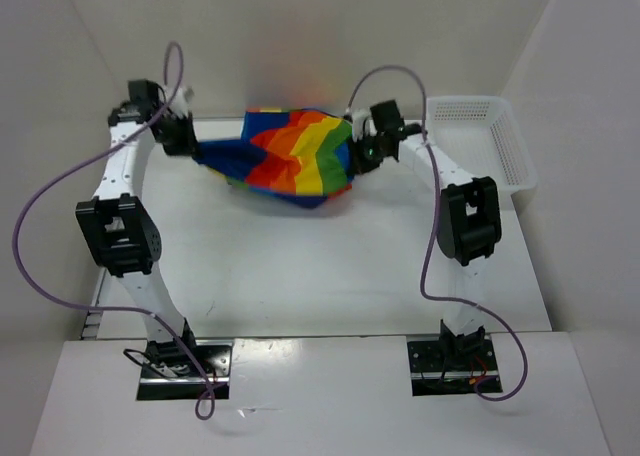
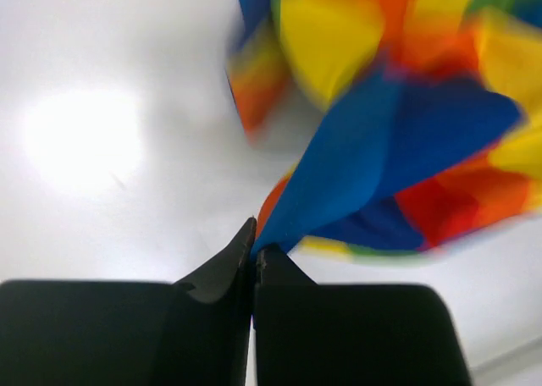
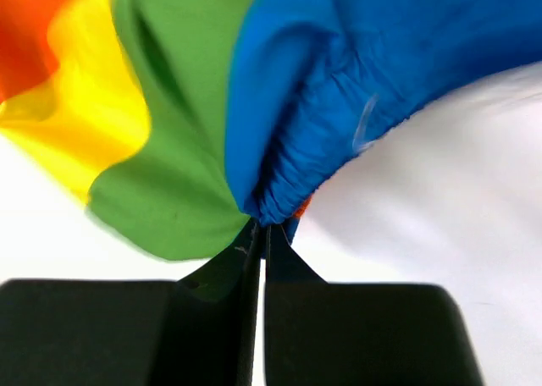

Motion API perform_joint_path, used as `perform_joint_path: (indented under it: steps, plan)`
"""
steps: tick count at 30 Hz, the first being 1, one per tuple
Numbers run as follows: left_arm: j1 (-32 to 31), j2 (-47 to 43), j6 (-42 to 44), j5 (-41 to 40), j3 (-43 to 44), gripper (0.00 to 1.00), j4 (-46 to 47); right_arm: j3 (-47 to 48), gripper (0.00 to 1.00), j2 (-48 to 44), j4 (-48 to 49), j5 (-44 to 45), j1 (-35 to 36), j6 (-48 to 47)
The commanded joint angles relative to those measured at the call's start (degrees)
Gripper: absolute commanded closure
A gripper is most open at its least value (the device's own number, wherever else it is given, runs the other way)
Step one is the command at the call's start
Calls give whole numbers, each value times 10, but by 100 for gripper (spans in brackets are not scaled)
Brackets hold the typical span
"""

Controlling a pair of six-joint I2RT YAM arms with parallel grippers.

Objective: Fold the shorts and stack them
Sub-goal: Flatten the shorts out

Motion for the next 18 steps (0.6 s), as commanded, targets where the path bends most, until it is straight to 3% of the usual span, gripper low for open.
perform_joint_path:
  steps: [1, 3, 5, 8, 9, 11, 12, 16, 18]
  plan:
    - [26, 29, 2, 15, 265, 100, 10, 222, 100, 21, 44, -9, -65, 86]
    - [31, 29, 2, 15, 325, 100, 3, 280, 100, 12, 15, -9, -80, 68]
    - [31, 6, 2, 10, 301, 100, 3, 241, 100, -30, 3, -1, -80, 39]
    - [31, -104, 2, -6, 169, 100, 3, 21, 100, -151, -7, 21, -46, -25]
    - [31, -133, 2, -6, 58, 100, -2, -28, 100, -184, -19, 32, -28, -45]
    - [36, -219, 2, -6, -54, 100, -17, -157, 100, -284, -26, 51, 10, -67]
    - [36, -243, 2, -14, -148, 100, -45, -193, 100, -311, -36, 51, 10, -67]
    - [28, -338, 2, -20, -312, 100, -126, -337, 100, -431, -70, 74, 10, -140]
    - [36, -359, 2, -50, -337, 100, -162, -337, 100, -452, -61, 93, 10, -130]
